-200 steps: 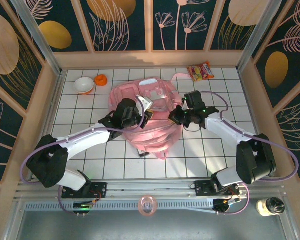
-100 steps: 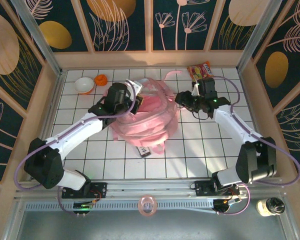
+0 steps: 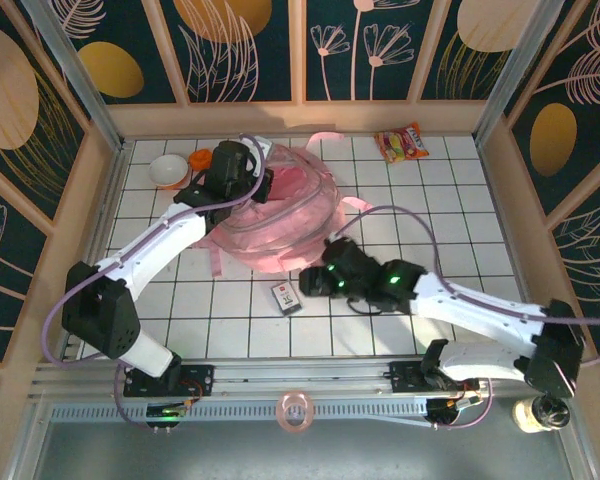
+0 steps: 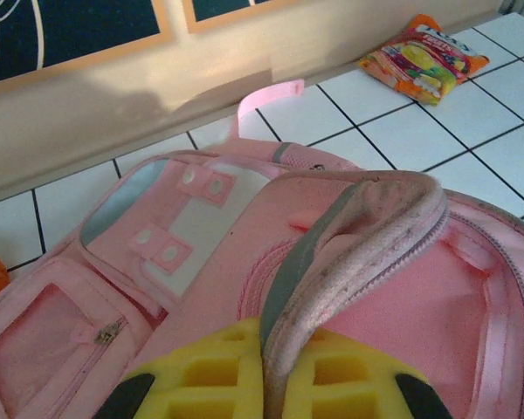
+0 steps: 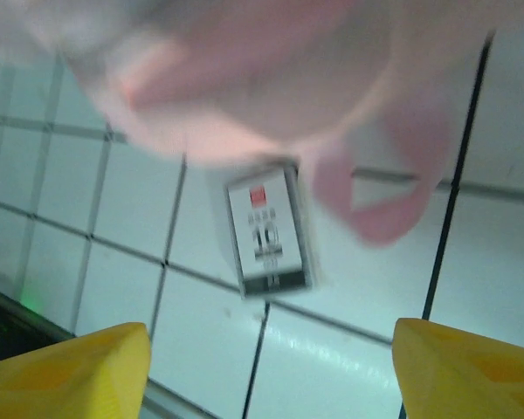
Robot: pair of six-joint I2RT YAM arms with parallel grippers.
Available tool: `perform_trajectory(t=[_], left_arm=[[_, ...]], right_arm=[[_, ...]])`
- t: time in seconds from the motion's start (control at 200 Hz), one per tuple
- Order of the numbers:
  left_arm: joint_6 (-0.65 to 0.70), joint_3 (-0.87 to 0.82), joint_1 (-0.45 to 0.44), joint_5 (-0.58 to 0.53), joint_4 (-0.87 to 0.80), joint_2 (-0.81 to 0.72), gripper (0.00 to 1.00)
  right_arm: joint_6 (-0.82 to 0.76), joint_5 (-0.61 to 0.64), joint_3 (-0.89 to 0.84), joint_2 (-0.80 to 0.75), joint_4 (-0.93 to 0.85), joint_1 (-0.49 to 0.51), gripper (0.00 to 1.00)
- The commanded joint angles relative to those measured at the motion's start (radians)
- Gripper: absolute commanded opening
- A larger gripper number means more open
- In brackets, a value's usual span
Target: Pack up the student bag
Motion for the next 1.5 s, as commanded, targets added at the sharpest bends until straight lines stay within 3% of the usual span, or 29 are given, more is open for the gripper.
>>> perform_trajectory(t=[0.0, 0.035, 0.255, 0.49, 0.786, 0.901, 1.191, 1.496], left_arm=[[-0.048, 0.097, 0.020, -0.043, 0.113, -0.013, 0.00], [-0.051, 0.103, 0.024, -0.042, 0.110, -0.010, 0.00], [-0.056, 0.105, 0.034, -0.030, 0.116, -0.015, 0.00], [-0.061, 0.099, 0.035, -0.025, 0.129, -0.025, 0.00], [-0.062, 0.078, 0.034, -0.020, 0.134, -0.033, 0.00], [-0.063, 0.068, 0.035, -0.021, 0.136, -0.038, 0.00], [-0.067, 0.037, 0.035, -0.008, 0.132, -0.046, 0.00], [-0.146, -0.132, 0.035, 0.191, 0.189, -0.076, 0.00]], right_arm=[[0.018, 0.097, 0.014, 0.127, -0.021, 0.080, 0.95], [0.000, 0.090, 0.030, 0.181, -0.013, 0.096, 0.99], [-0.158, 0.059, 0.122, 0.447, 0.067, 0.101, 0.96], [-0.255, 0.000, 0.202, 0.575, 0.124, 0.073, 0.93], [-0.271, -0.029, 0.159, 0.619, 0.132, 0.038, 0.65], [-0.273, -0.006, 0.148, 0.597, 0.109, 0.040, 0.54], [-0.229, 0.024, 0.094, 0.429, 0.068, 0.039, 0.48], [-0.166, 0.003, 0.063, 0.167, -0.037, 0.028, 0.46]])
